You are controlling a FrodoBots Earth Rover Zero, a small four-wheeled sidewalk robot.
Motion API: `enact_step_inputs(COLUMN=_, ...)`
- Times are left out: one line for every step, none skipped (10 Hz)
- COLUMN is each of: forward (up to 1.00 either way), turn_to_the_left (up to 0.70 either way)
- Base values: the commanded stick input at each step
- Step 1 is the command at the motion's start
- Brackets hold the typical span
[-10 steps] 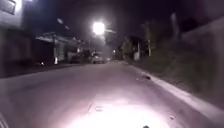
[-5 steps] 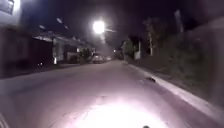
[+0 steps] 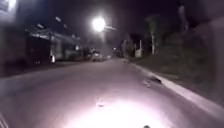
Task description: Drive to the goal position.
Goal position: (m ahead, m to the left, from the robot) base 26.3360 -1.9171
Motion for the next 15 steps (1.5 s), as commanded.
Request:
enact_step_inputs(forward=0.7, turn_to_the_left=0.0)
enact_step_inputs(forward=0.7, turn_to_the_left=0.0)
enact_step_inputs(forward=0.7, turn_to_the_left=0.0)
enact_step_inputs(forward=0.7, turn_to_the_left=0.0)
enact_step_inputs(forward=0.7, turn_to_the_left=0.0)
enact_step_inputs(forward=0.7, turn_to_the_left=0.0)
enact_step_inputs(forward=0.7, turn_to_the_left=0.0)
enact_step_inputs(forward=0.7, turn_to_the_left=0.0)
enact_step_inputs(forward=0.7, turn_to_the_left=0.0)
enact_step_inputs(forward=0.7, turn_to_the_left=0.0)
enact_step_inputs(forward=0.7, turn_to_the_left=0.0)
enact_step_inputs(forward=0.7, turn_to_the_left=0.0)
enact_step_inputs(forward=0.7, turn_to_the_left=0.0)
enact_step_inputs(forward=0.7, turn_to_the_left=0.0)
enact_step_inputs(forward=0.7, turn_to_the_left=0.0)
